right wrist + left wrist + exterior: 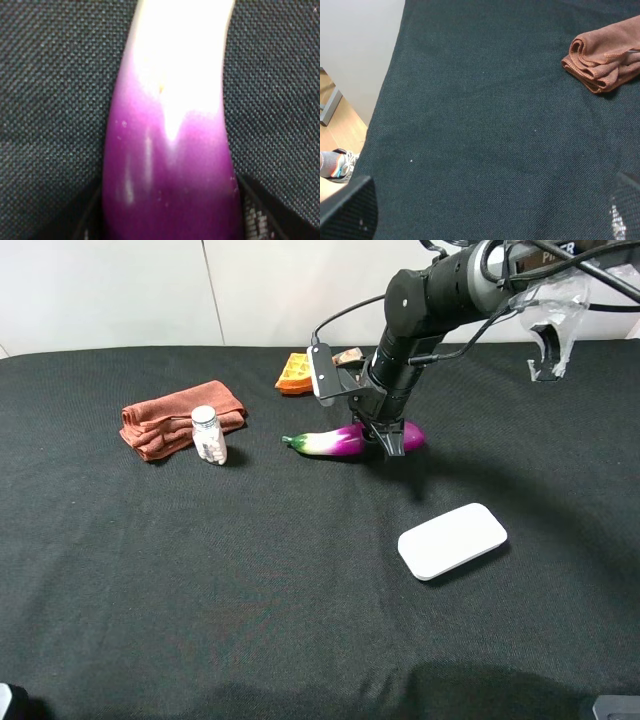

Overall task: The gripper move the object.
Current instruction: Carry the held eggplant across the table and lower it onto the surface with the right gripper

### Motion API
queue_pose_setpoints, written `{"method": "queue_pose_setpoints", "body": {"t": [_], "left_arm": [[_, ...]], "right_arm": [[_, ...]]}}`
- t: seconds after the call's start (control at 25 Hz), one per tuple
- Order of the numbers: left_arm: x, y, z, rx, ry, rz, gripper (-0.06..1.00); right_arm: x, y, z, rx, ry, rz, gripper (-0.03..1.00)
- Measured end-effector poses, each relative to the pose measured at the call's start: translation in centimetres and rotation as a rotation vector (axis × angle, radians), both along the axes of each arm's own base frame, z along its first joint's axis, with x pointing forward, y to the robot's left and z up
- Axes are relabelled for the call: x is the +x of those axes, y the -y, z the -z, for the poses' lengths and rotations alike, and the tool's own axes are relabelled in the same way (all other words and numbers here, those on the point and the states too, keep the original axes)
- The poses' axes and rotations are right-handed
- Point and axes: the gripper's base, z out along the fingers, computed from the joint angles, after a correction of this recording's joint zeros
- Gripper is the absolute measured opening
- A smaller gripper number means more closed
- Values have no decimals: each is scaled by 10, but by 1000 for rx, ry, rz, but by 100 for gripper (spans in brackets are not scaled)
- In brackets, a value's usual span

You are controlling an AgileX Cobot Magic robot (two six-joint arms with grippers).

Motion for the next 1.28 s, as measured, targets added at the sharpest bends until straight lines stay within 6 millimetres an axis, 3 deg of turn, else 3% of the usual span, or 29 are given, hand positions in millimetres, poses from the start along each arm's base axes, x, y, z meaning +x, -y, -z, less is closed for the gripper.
{"method": "queue_pose_setpoints", "body": {"t": [0.44,1.28], "left_arm": [[0,0,0,0,0,0,95],[0,0,0,1,0,0,95]], "right_arm": [[0,0,-2,19,-24,147,39],[5,34,-63,95,-92,693,39]]}}
